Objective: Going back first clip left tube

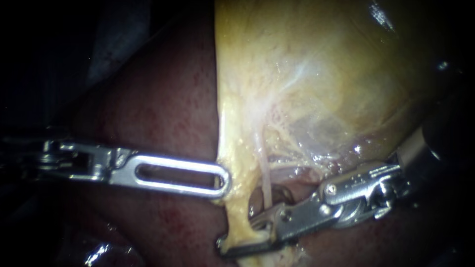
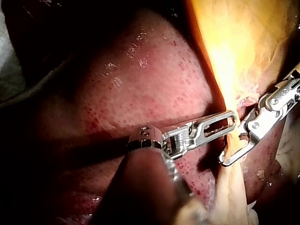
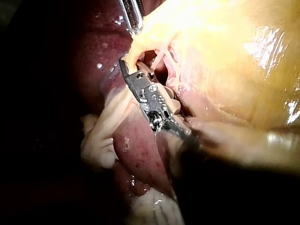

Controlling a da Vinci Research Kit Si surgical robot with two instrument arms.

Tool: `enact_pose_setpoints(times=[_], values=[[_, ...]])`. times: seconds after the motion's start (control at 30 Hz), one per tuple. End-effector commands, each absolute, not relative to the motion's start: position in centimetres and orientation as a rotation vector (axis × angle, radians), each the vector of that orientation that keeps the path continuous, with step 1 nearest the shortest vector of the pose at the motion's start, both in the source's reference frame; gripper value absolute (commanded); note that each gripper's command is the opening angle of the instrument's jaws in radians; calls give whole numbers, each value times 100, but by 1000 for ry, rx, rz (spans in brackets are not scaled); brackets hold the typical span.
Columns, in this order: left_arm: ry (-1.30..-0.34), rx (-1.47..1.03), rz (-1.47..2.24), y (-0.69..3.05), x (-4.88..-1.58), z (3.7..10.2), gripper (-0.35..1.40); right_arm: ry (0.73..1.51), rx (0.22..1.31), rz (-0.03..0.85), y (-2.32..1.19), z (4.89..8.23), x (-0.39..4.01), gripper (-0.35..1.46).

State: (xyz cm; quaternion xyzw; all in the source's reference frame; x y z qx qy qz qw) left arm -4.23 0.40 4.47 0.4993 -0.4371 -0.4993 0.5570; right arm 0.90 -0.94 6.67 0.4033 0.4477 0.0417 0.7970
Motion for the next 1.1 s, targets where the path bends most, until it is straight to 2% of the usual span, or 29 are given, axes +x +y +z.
enact_pose_setpoints(times=[0.03,0.7,0.93,1.03,1.1], values=[[-1032,1179,-1178,40,-423,448,-35,959,868,93,-94,667,90,-35],[-1032,1179,-1178,40,-423,449,-35,959,870,90,-93,668,88,-35],[-1032,1179,-1178,40,-423,449,-35,971,843,90,-87,669,83,23],[-1032,1179,-1178,40,-423,449,-35,990,792,95,-81,669,83,39],[-1032,1179,-1178,40,-423,449,-35,995,781,92,-78,668,82,43]])
